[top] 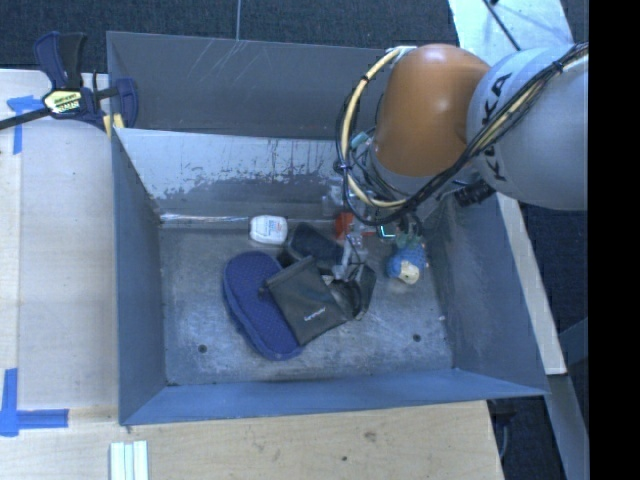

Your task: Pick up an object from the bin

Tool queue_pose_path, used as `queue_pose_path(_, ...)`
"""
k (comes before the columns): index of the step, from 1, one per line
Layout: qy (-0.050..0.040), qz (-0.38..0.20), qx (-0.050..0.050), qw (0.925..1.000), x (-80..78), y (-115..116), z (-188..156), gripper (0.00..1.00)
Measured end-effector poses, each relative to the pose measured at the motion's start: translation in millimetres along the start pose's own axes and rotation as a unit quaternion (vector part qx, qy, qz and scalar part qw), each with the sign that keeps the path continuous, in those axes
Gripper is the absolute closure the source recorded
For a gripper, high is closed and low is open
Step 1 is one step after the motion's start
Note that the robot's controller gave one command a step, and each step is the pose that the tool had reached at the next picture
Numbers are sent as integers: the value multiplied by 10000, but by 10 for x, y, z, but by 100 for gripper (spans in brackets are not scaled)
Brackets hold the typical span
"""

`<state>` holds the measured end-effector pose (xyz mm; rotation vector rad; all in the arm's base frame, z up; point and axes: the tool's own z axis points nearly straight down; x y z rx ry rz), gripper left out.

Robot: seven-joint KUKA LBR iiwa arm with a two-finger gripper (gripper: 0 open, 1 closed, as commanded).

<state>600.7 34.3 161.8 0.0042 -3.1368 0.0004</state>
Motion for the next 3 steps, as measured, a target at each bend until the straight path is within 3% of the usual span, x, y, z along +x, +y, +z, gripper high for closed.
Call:
queue_pose_path(1,6,568,10,9984,372,-676,882,0)
queue_pose_path(2,-58,552,-2,9985,333,-646,839,100)
queue_pose_path(3,-50,704,1,9975,564,-594,-450,100)
